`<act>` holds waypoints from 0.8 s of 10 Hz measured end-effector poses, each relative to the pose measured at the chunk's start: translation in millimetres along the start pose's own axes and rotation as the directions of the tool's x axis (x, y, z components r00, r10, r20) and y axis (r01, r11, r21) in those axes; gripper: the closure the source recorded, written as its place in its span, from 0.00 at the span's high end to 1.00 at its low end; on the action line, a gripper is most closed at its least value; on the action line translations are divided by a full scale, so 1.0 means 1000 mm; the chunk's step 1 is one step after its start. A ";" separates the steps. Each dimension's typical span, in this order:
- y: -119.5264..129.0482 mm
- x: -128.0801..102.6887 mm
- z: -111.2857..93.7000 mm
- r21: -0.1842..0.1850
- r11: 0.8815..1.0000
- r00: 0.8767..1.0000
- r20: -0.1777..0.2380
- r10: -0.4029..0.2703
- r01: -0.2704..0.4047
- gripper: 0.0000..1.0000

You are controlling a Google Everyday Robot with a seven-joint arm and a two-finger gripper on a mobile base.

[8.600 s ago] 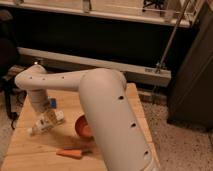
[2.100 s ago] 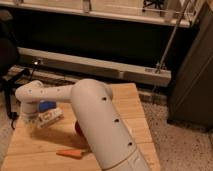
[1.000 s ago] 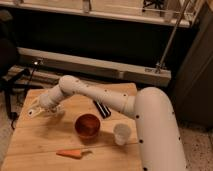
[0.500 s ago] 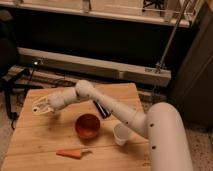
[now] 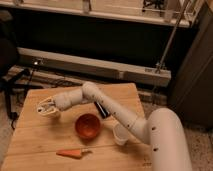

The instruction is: Stand the bottle upright

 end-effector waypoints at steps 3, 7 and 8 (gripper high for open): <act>0.002 -0.005 -0.006 -0.022 0.999 0.997 0.076 0.025 -0.023 0.30; 0.005 -0.007 -0.010 -0.125 0.989 0.989 0.114 0.096 -0.081 0.30; 0.007 -0.005 -0.012 -0.155 0.982 0.987 0.108 0.121 -0.103 0.30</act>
